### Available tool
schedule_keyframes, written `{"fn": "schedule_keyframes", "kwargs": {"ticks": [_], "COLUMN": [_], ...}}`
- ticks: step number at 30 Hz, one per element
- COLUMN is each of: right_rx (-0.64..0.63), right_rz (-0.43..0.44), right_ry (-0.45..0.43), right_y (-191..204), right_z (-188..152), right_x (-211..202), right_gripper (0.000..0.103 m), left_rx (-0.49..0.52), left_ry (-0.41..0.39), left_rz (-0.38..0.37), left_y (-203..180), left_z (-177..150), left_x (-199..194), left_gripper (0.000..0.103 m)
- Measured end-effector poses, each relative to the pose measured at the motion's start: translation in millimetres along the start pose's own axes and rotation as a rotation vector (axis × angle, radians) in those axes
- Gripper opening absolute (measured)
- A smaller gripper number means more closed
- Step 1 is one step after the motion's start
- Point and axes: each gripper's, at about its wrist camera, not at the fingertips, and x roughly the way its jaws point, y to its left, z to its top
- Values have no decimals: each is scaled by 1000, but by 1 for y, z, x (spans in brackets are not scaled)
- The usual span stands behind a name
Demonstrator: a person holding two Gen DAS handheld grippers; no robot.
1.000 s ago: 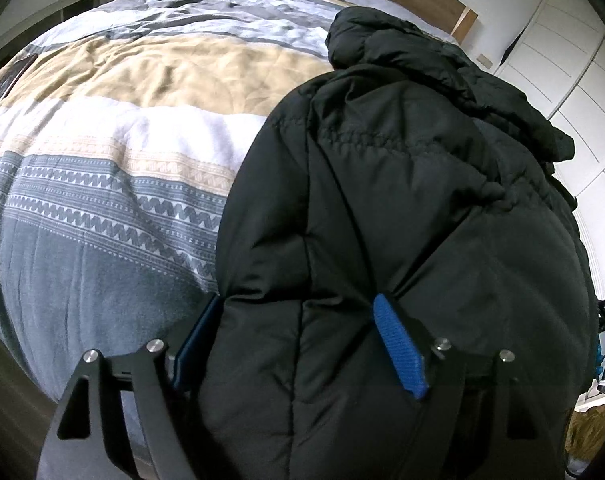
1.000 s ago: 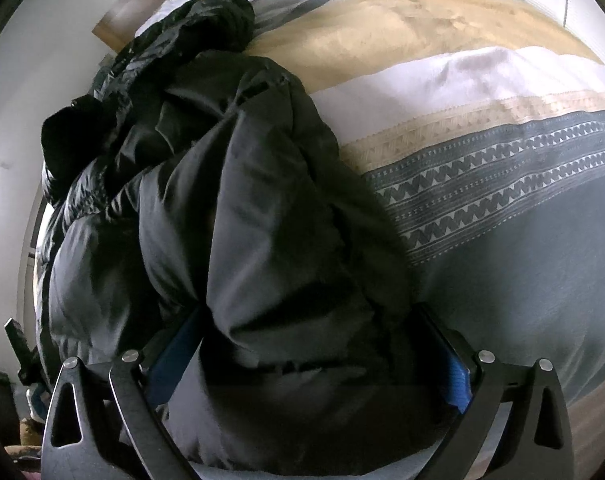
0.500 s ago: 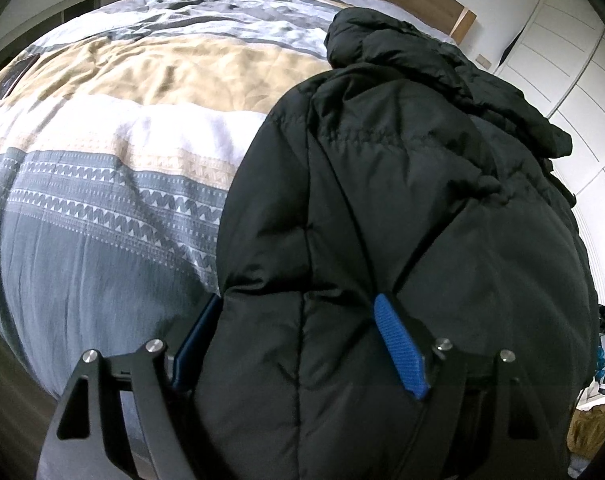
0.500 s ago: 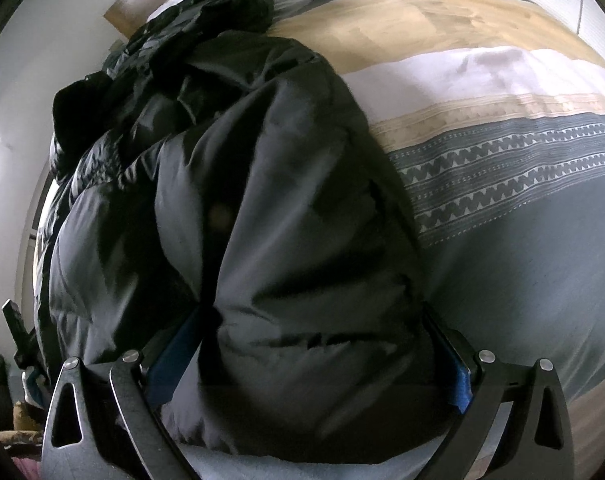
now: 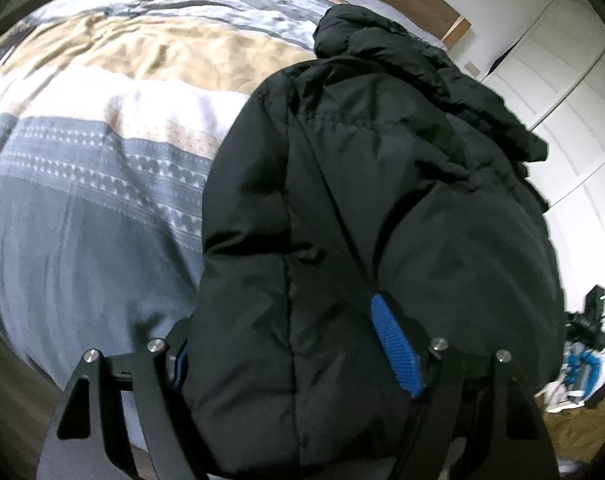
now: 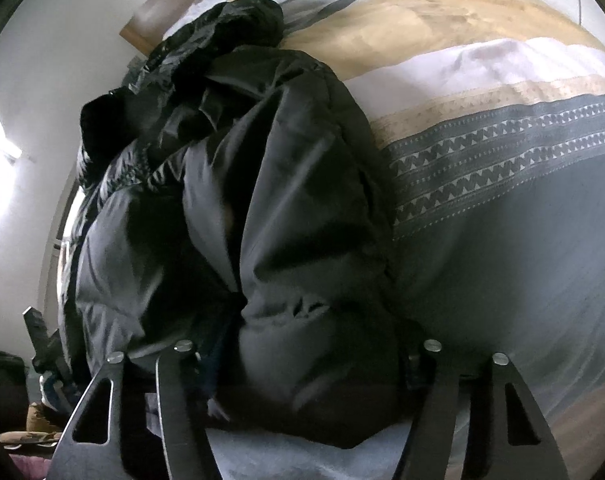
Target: Fold large clothes
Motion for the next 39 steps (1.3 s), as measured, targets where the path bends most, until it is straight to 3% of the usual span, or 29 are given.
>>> {"fn": "schedule_keyframes", "kwargs": {"ticks": [4,8,10,13,15,20,29,39], "right_rx": [0,11,20,8,-22,-99,-161,-141], "right_rz": [34,62,95,132,155,196,297,426], "right_ry": [-6,-16,-18,-16,-22,-61,-234,-493], "right_y": [-4,-6,-10,-5,6,33,67,94], "right_z": [-4,-6,-10,-16,-18,-13,24,113], "right_x": [-3,-2,-4,-2,-4,-16,-64,-130], "right_gripper": [56,53,43,26,19,14,11,11], "left_rx": [-31,-49,-53,-69,-57,-57,-129,-185], "left_ry": [4,10,14,17,9,-32,-147,-343], "left_rz": [-32,-54,-64,-98,-129,-190,-296,-536], "left_y": [-1,-3,-6,-10,-19,-39,-55,-76], "left_z": [-3,-4,-4,-2,2,17,66,179], "left_x": [-2,-4,-4,-8,-13,-30,-70,-124], "left_gripper": [66,51,40,14,9,7,6,6]}}
